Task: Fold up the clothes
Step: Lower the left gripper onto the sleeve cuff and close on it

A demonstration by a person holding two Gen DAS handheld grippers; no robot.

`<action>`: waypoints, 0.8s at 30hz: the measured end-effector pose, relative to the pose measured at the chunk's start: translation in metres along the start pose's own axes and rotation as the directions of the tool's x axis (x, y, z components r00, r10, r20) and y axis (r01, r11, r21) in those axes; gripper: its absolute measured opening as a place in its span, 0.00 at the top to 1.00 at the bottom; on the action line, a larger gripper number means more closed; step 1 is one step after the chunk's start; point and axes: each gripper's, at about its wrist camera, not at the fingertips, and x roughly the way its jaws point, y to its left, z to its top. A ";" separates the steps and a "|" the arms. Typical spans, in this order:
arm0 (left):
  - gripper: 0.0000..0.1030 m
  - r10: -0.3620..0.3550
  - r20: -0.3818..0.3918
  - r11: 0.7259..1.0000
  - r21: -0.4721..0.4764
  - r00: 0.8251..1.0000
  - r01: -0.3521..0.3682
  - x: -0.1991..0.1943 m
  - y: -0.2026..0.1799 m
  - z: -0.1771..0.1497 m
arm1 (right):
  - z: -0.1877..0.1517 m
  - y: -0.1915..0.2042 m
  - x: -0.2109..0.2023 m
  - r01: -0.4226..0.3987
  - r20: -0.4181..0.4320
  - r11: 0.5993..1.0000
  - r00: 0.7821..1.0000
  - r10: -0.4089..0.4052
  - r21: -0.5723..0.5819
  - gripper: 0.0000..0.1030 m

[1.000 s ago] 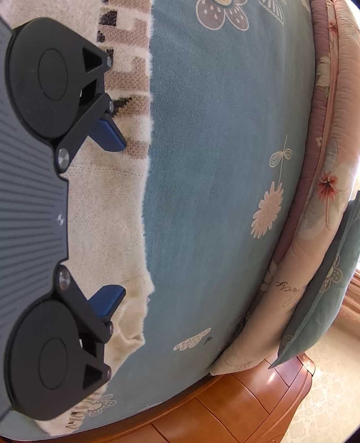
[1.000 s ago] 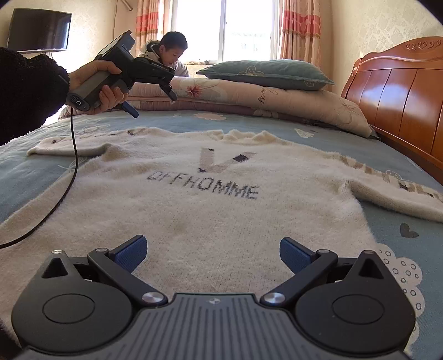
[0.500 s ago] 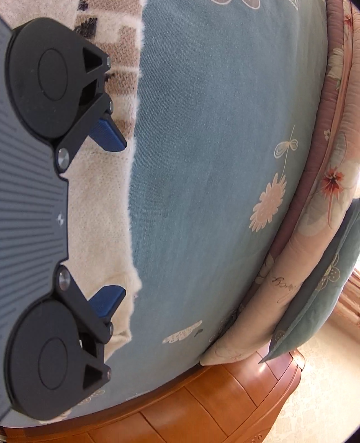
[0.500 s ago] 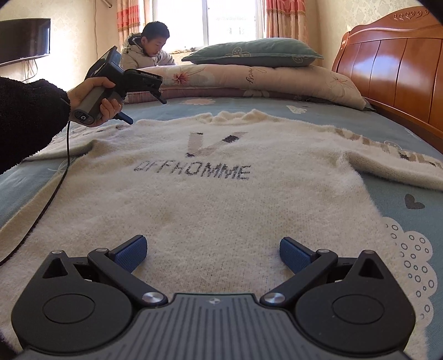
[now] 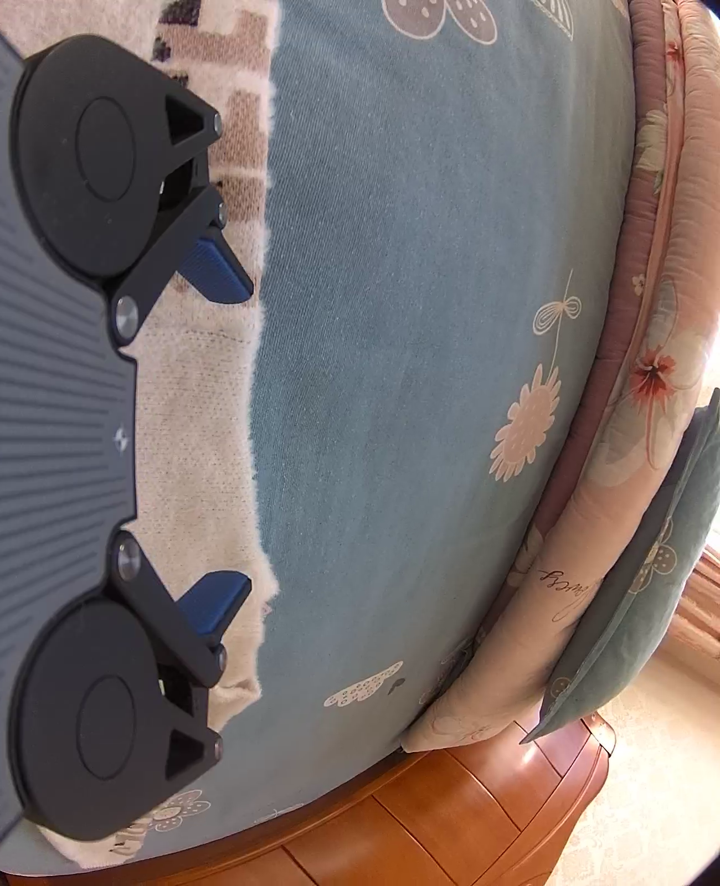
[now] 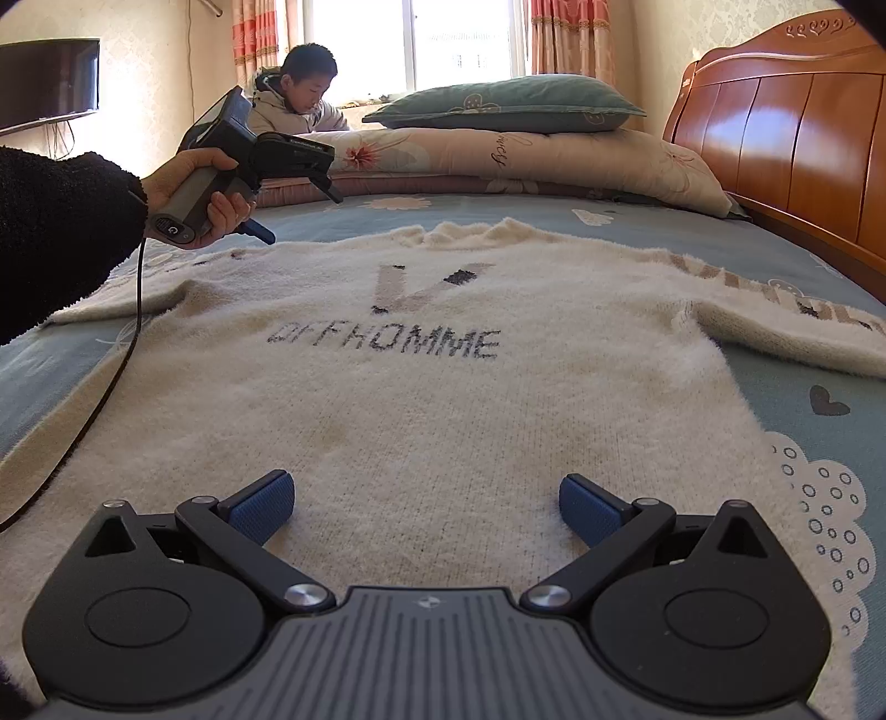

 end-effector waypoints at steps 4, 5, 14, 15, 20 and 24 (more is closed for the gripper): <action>0.01 0.030 0.038 1.000 -0.002 0.999 -0.030 -0.063 0.022 -0.012 | 0.000 0.000 0.001 0.003 0.001 1.000 1.000 -0.003 0.001 0.00; 0.01 0.041 0.048 0.999 -0.004 0.998 -0.040 -0.079 0.030 -0.018 | 0.000 0.000 0.001 0.004 0.001 1.000 1.000 -0.004 0.001 0.00; 0.01 0.103 0.142 0.960 -0.273 0.985 -0.061 -0.173 0.136 -0.062 | -0.001 0.001 0.001 0.011 0.008 1.000 1.000 -0.011 0.006 0.00; 0.01 0.097 0.154 0.939 -0.341 0.983 -0.039 -0.177 0.154 -0.071 | -0.001 0.001 0.001 0.012 0.008 1.000 1.000 -0.012 0.006 0.00; 0.02 0.113 0.182 0.848 -0.530 0.977 0.001 -0.180 0.218 -0.107 | -0.002 0.001 0.002 0.015 0.011 1.000 1.000 -0.015 0.008 0.00; 0.09 0.108 0.205 0.763 -0.644 0.973 0.051 -0.172 0.258 -0.123 | -0.001 0.001 0.003 0.016 0.010 1.000 1.000 -0.016 0.013 0.00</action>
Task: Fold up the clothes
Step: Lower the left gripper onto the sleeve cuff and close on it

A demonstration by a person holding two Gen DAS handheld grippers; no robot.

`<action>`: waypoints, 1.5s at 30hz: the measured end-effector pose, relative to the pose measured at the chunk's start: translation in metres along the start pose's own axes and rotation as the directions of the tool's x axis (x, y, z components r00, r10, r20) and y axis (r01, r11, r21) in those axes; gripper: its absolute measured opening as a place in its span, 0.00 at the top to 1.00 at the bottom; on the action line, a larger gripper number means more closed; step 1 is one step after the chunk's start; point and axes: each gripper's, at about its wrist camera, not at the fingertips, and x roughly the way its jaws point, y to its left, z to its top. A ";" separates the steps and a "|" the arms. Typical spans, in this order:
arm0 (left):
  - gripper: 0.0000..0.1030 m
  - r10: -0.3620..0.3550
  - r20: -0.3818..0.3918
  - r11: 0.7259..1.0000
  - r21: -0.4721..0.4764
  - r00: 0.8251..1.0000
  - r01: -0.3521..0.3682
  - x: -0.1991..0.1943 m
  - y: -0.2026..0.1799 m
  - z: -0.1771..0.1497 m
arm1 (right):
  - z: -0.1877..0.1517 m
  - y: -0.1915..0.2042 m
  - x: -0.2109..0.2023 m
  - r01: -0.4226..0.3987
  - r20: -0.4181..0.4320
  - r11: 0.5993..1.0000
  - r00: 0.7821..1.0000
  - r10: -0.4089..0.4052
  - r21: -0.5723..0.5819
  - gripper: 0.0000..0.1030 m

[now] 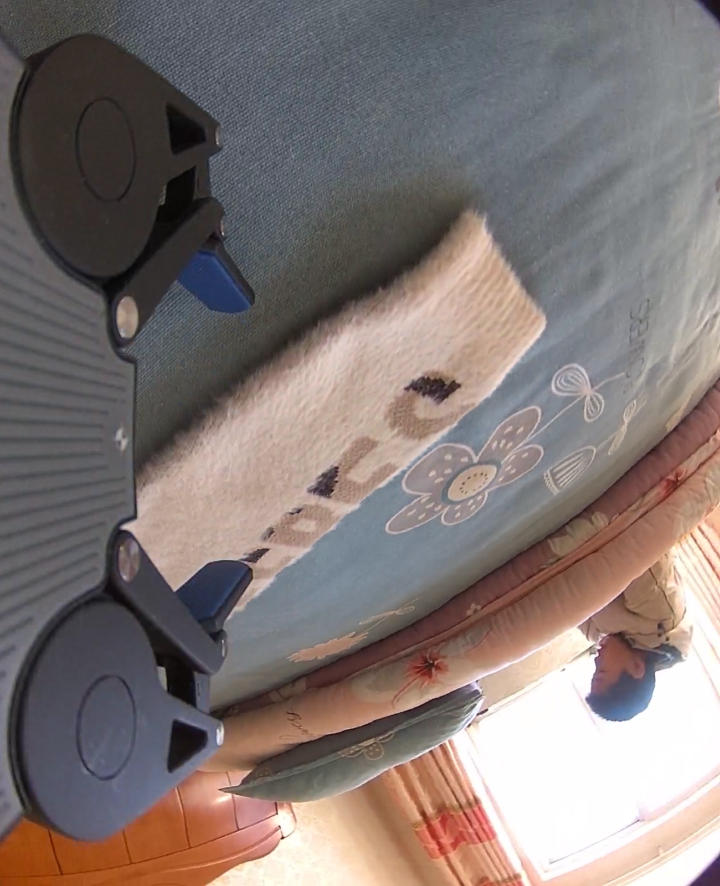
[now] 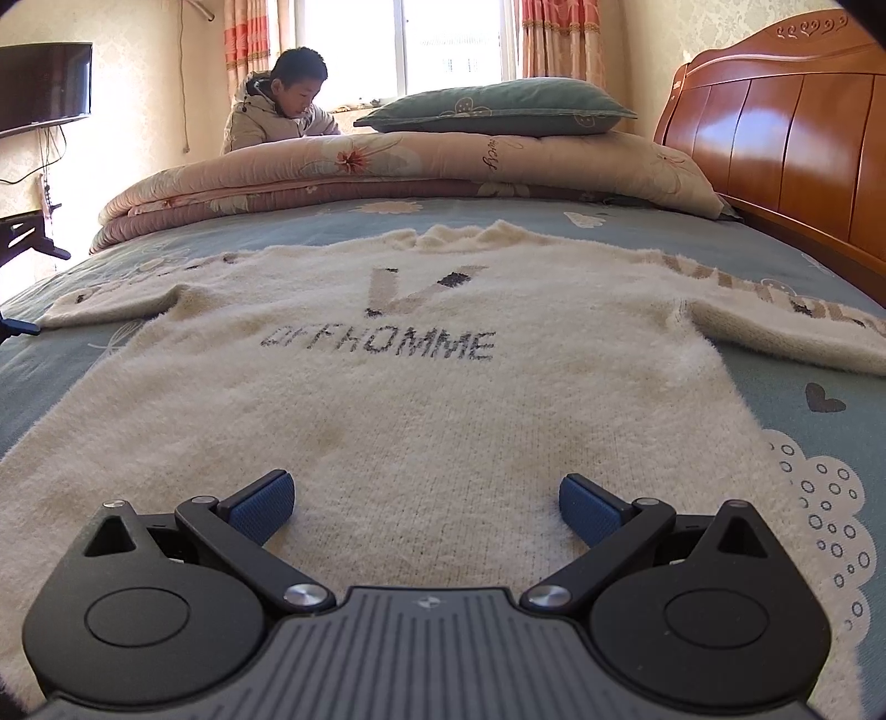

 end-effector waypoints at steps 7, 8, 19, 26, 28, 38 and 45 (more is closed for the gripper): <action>0.39 -0.067 0.049 0.989 -0.127 0.997 0.073 0.016 0.031 0.011 | 0.001 0.001 0.002 0.004 -0.007 1.000 1.000 -0.004 0.001 0.00; 0.42 -0.080 0.057 0.987 -0.136 0.995 0.087 0.019 0.034 0.013 | 0.001 0.001 0.002 0.004 -0.008 1.000 1.000 -0.004 0.002 0.00; 0.45 -0.128 0.106 0.979 -0.143 0.986 0.143 0.044 0.038 0.032 | 0.002 0.001 0.005 0.007 -0.015 1.000 1.000 -0.007 0.000 0.00; 0.46 -0.092 0.098 0.992 -0.083 0.991 0.100 0.055 0.023 0.042 | 0.003 0.002 0.006 0.011 -0.020 1.000 1.000 -0.011 -0.003 0.00; 0.46 -0.057 0.101 0.998 -0.035 0.993 0.060 0.054 0.015 0.039 | 0.003 0.002 0.006 0.012 -0.020 1.000 1.000 -0.012 -0.004 0.00; 0.87 0.162 0.125 0.983 0.068 0.979 -0.172 0.049 -0.012 0.033 | 0.003 0.002 0.007 0.011 -0.020 1.000 1.000 -0.011 -0.003 0.00; 0.91 0.290 0.136 0.946 0.113 0.947 -0.305 0.045 -0.044 0.031 | 0.003 0.003 0.007 0.012 -0.020 1.000 1.000 -0.012 -0.002 0.00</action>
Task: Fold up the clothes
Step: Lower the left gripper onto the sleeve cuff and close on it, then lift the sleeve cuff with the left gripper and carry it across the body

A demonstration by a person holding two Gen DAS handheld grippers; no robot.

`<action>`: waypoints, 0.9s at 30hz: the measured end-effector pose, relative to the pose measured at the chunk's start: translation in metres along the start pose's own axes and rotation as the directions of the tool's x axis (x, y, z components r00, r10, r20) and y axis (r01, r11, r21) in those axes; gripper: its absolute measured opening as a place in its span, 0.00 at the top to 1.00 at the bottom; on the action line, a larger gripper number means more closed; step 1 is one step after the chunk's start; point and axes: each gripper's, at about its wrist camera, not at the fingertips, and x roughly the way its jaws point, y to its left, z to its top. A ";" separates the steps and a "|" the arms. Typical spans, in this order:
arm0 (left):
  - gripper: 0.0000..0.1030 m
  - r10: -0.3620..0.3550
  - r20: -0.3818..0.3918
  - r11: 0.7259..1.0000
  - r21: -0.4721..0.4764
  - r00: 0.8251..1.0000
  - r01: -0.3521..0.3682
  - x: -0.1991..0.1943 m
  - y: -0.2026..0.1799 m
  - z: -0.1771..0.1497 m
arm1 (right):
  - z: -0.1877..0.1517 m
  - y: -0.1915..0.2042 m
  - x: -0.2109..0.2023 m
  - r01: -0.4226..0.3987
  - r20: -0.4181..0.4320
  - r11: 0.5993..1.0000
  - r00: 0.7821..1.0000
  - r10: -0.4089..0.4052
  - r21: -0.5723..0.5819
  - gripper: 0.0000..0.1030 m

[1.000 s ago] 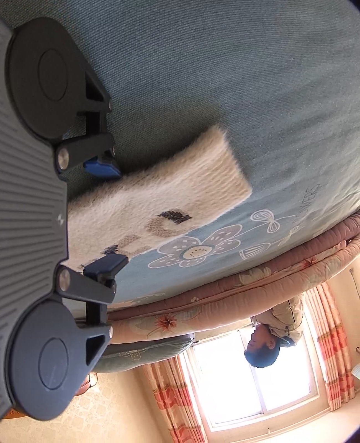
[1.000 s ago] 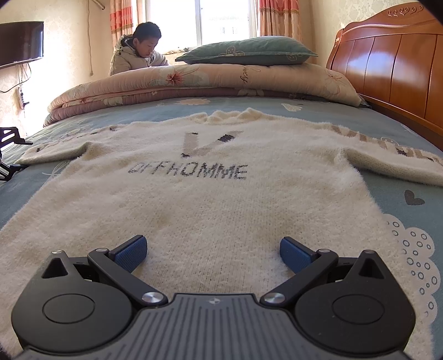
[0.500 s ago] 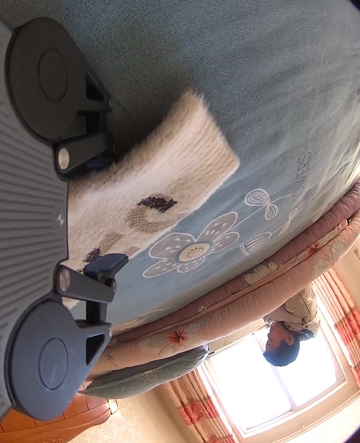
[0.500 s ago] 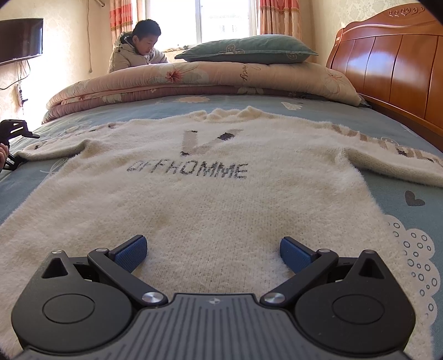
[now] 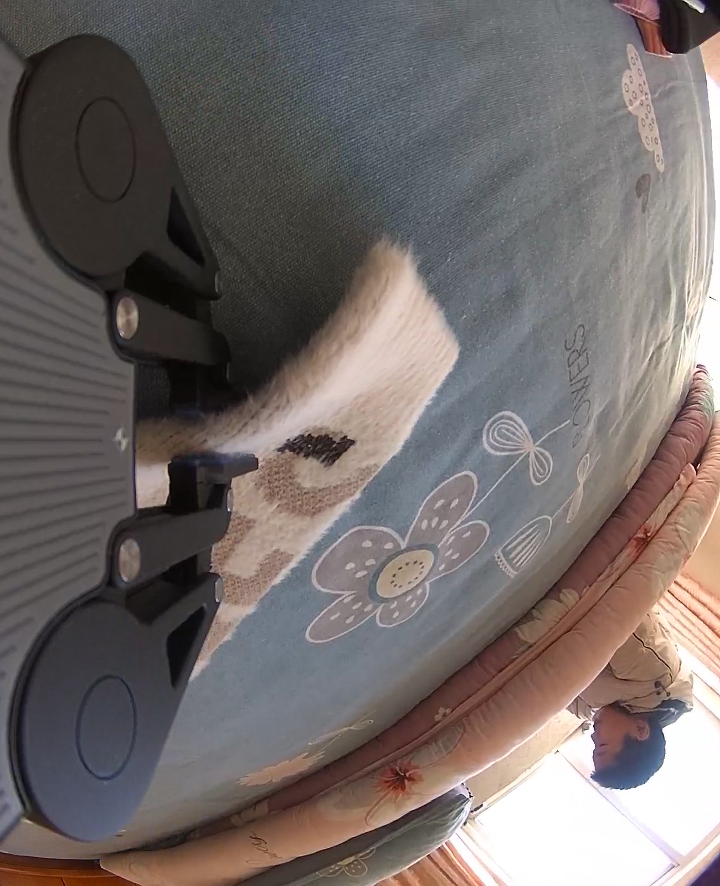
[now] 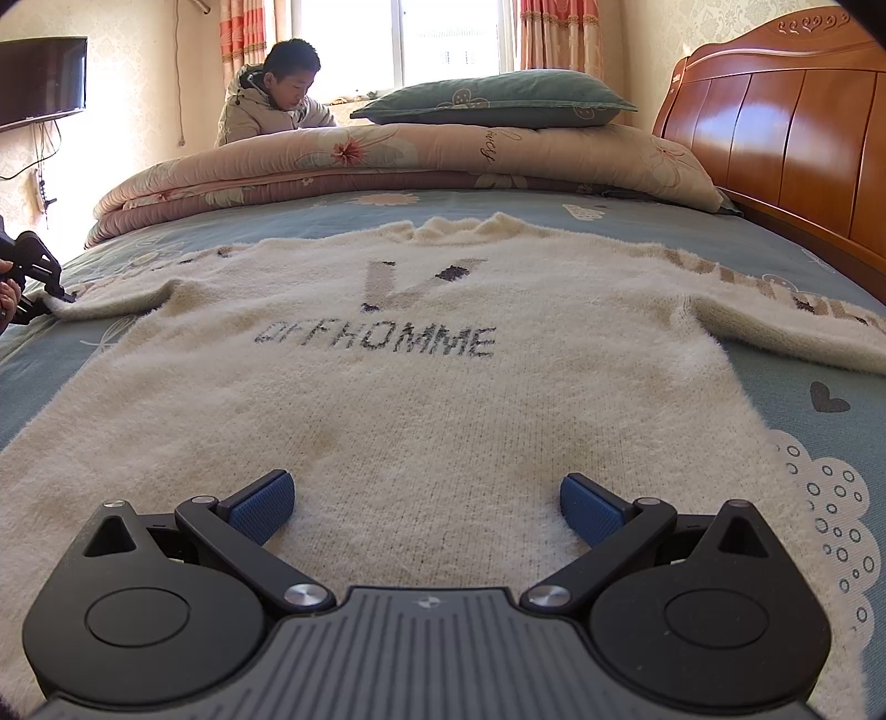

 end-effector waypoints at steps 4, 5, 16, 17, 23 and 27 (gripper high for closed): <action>0.92 0.022 0.049 0.995 0.096 0.999 -0.026 -0.021 -0.026 -0.002 | 0.000 0.000 0.000 0.000 0.000 1.000 1.000 0.000 -0.002 0.00; 0.92 0.022 0.058 0.993 0.118 0.998 -0.029 -0.025 -0.034 -0.002 | 0.000 0.000 0.000 0.001 0.001 1.000 1.000 -0.001 -0.003 0.00; 0.92 -0.035 0.125 0.954 0.300 0.992 -0.005 -0.077 -0.122 -0.014 | -0.001 -0.001 -0.002 -0.009 0.007 1.000 1.000 0.009 0.003 0.00; 0.92 -0.042 0.129 0.948 0.319 0.991 -0.001 -0.082 -0.132 -0.017 | -0.001 -0.002 -0.002 -0.011 0.007 1.000 1.000 0.011 0.004 0.00; 0.92 -0.106 0.123 0.910 0.413 0.987 0.046 -0.106 -0.184 -0.038 | -0.001 -0.001 -0.003 -0.011 0.005 1.000 1.000 0.011 -0.005 0.00; 0.92 -0.133 0.108 0.864 0.500 0.985 0.062 -0.118 -0.223 -0.059 | 0.000 0.001 -0.011 -0.019 0.014 0.999 1.000 0.019 -0.027 0.00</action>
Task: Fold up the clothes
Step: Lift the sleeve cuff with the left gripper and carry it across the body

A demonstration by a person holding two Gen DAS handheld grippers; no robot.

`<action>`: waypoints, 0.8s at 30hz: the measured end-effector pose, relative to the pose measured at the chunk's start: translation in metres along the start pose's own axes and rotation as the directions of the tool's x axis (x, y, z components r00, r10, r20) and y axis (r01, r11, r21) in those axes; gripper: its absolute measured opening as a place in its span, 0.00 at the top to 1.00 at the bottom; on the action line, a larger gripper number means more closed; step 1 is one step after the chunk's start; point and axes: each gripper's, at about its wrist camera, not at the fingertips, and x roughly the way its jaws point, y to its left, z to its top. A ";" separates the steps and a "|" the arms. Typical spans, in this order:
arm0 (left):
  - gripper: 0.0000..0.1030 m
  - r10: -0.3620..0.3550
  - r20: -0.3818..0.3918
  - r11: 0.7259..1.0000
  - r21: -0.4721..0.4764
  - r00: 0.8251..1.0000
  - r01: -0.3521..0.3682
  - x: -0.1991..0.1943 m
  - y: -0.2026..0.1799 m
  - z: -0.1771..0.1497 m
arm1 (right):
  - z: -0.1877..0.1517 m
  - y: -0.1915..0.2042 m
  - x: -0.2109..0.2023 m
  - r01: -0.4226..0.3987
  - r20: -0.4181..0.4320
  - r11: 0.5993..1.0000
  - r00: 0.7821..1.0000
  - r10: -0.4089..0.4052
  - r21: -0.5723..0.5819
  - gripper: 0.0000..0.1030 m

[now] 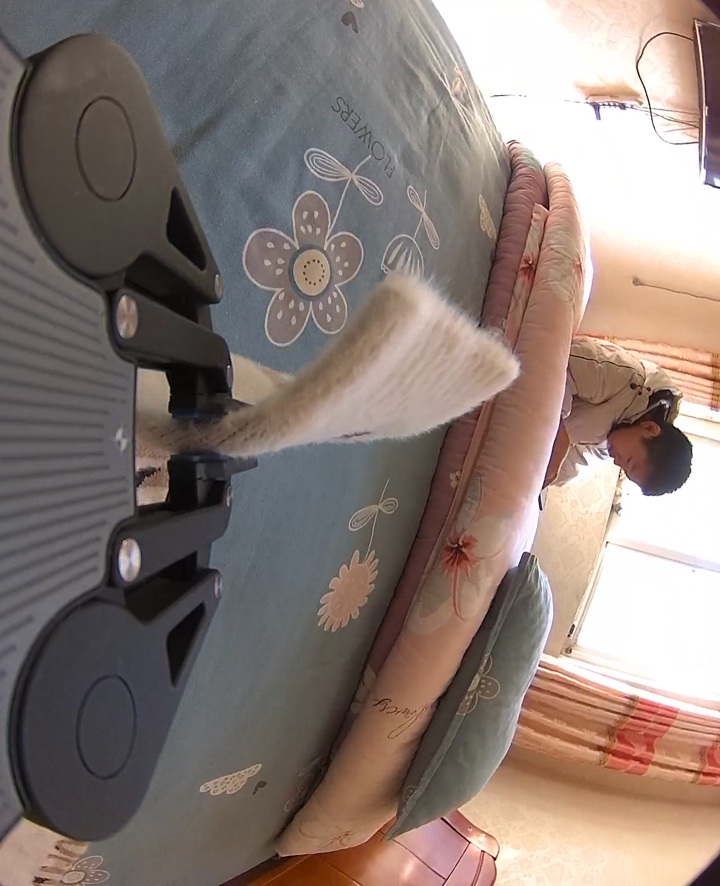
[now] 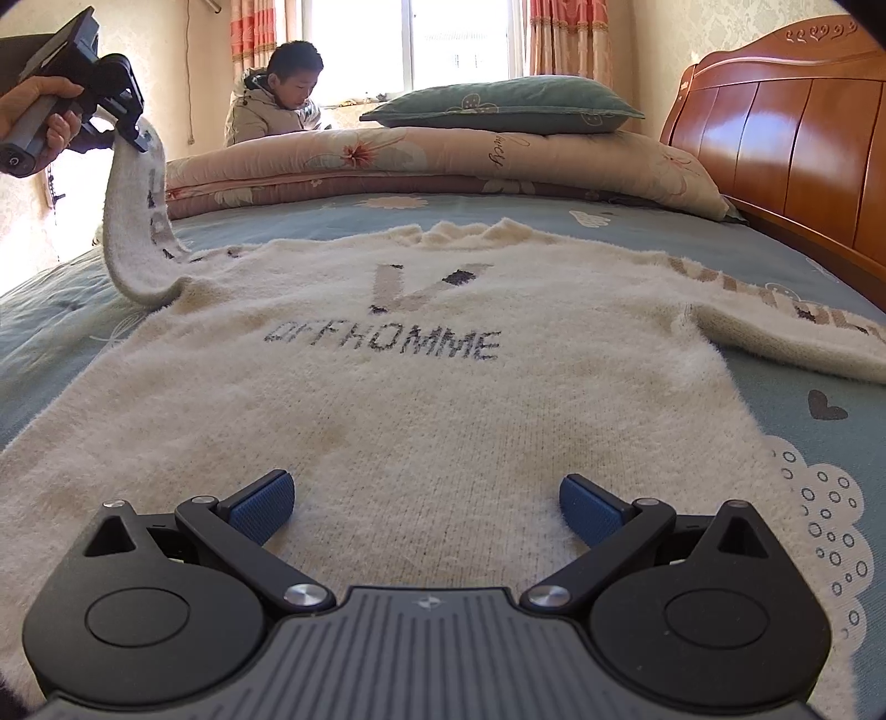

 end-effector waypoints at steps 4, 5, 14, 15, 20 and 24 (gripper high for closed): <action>0.92 -0.028 -0.009 0.997 0.072 1.000 0.028 -0.006 -0.037 -0.003 | 0.012 0.003 -0.009 -0.037 -0.029 0.999 0.999 0.037 -0.002 0.00; 0.92 -0.030 -0.010 0.996 0.090 1.000 0.030 -0.007 -0.047 -0.004 | 0.021 0.004 -0.013 -0.027 -0.037 1.000 0.999 0.027 0.005 0.00; 0.92 -0.067 -0.031 0.979 0.190 0.997 0.072 -0.017 -0.108 -0.018 | 0.088 -0.006 0.017 -0.134 -0.111 0.985 0.983 0.146 0.113 0.00; 0.92 -0.070 -0.033 0.977 0.201 0.997 0.076 -0.018 -0.114 -0.019 | 0.085 -0.006 0.021 -0.144 -0.119 0.982 0.980 0.158 0.122 0.00; 0.92 -0.073 -0.045 0.962 0.259 0.996 0.082 -0.016 -0.139 -0.028 | 0.055 -0.010 0.039 -0.159 -0.231 0.976 0.954 0.190 0.145 0.00; 0.92 -0.064 -0.047 0.941 0.330 0.997 0.076 -0.016 -0.158 -0.041 | 0.060 -0.020 0.031 -0.155 -0.216 0.973 0.958 0.190 0.168 0.00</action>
